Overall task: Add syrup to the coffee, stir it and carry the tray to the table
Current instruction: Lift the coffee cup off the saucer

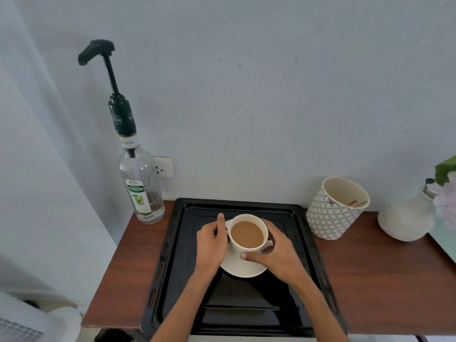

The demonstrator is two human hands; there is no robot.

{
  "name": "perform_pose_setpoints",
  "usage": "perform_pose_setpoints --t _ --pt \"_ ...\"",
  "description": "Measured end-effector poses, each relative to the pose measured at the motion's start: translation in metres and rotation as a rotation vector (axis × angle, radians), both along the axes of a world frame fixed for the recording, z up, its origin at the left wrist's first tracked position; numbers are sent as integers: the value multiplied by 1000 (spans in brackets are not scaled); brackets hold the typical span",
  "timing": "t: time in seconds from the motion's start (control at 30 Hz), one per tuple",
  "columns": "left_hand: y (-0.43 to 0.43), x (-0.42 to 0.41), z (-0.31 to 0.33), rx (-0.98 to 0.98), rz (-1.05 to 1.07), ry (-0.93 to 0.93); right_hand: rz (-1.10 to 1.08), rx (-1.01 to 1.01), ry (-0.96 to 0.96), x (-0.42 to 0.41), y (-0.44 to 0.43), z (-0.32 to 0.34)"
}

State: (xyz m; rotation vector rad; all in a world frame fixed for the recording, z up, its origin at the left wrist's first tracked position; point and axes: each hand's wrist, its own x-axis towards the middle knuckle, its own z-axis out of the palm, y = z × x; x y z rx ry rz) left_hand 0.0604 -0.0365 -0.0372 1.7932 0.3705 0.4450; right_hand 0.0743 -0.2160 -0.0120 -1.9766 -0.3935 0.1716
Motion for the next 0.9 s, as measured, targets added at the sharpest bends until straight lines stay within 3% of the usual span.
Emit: perform_pose_setpoints --t 0.4,0.9 --pt "-2 -5 24 -239 145 -16 58 51 -65 -4 12 27" --pt "42 -50 91 -245 370 -182 248 78 -148 -15 63 78"
